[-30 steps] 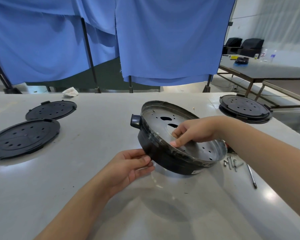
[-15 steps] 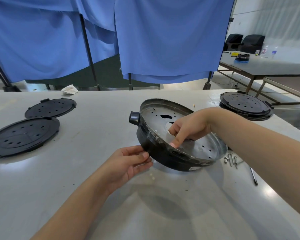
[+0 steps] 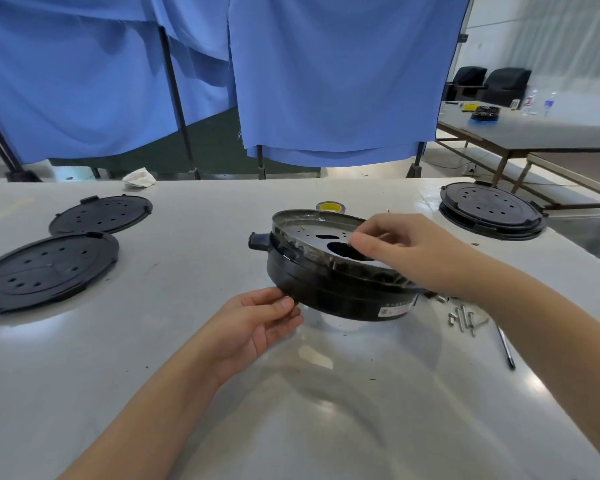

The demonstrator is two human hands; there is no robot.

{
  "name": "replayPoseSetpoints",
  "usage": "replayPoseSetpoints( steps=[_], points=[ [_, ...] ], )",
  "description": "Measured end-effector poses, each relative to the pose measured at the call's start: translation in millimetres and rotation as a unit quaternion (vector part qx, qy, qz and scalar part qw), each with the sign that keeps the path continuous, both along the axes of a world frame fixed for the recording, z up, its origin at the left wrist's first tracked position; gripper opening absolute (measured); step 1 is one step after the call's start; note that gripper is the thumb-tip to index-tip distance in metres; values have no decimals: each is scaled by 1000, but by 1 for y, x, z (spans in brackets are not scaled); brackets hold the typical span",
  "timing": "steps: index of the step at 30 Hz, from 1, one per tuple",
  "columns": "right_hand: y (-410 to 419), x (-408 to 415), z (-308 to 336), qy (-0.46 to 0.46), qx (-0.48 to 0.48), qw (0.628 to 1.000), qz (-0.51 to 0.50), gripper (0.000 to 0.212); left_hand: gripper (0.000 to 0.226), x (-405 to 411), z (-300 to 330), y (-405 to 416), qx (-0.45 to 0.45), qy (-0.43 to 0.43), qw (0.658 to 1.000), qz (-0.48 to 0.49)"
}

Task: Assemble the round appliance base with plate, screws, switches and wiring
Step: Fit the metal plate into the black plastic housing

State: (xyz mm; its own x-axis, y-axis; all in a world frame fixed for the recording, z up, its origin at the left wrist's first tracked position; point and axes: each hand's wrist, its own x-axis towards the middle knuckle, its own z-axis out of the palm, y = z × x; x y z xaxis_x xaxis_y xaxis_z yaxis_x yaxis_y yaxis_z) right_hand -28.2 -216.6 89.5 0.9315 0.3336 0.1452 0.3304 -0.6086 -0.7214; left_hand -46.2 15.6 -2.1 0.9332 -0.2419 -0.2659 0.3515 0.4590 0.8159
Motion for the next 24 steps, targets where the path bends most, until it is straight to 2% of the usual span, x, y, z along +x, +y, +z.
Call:
replayPoseSetpoints(
  steps=[3,7,11,16,21,24],
  points=[
    [0,-17,1,25,-85,994,60,44,28,1,0,-1,-7,3,1000,6],
    [9,-19,-3,-18,-175,983,58,35,23,0,0,-3,3,0,1000,-1],
    [20,-20,-3,-76,-192,978,21,27,22,-2,-1,-3,9,-5,1000,-4],
    [29,-18,-5,-49,-231,972,22,29,21,-2,0,-4,23,-22,999,-18],
    [35,-16,-8,-65,-280,958,11,38,19,-3,3,-5,26,-32,999,-10],
    [38,-15,-8,-61,-280,958,7,35,23,-3,3,-6,26,-28,999,0]
  ],
)
